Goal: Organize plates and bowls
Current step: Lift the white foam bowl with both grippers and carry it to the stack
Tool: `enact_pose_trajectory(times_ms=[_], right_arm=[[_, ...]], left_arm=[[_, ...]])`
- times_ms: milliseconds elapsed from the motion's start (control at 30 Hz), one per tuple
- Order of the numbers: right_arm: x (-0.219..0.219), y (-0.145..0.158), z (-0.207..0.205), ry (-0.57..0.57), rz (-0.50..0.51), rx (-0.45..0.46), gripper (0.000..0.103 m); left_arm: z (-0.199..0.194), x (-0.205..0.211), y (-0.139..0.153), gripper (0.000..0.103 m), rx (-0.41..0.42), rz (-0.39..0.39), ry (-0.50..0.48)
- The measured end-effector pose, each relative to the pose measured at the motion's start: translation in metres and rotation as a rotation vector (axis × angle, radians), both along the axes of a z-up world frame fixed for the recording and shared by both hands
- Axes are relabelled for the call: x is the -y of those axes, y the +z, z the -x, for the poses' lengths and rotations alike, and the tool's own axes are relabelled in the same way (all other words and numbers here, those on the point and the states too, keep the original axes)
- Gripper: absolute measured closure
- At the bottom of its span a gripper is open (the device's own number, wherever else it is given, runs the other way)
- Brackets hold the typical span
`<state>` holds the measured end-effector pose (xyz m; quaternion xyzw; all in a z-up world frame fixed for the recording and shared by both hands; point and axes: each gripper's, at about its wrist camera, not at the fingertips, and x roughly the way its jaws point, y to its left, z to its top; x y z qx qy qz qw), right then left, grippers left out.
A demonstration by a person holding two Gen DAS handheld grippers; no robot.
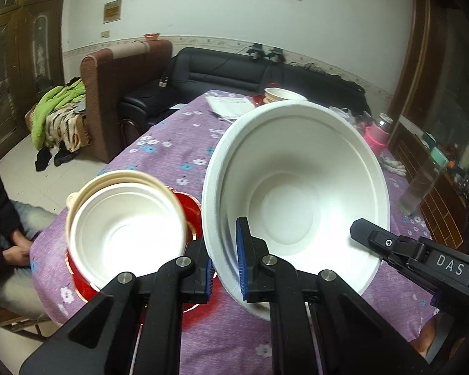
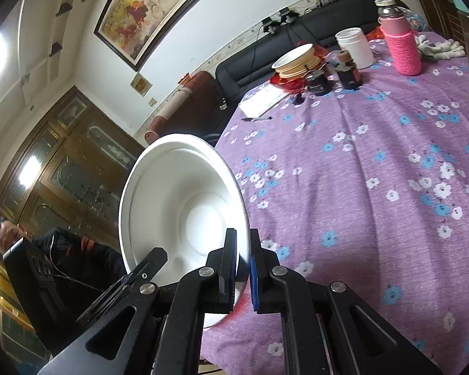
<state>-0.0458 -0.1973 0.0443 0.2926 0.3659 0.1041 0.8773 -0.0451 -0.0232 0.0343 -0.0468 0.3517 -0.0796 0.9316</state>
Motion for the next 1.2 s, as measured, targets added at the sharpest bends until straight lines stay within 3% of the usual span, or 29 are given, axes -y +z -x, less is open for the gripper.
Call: enact_pose_trajectory(times_ms=[567,1200], right_arm=[[-0.082,0.004,-0.009,0.162,0.039,-0.01,0.095],[-0.139,0.012,-0.021,0.267,0.067,0.014,0.094]], left_arm=[[0.009,-0.068,-0.008,0.091,-0.012,0.008,0.166],[0.013,-0.113,-0.012,0.09,-0.009,0.027,0.258]])
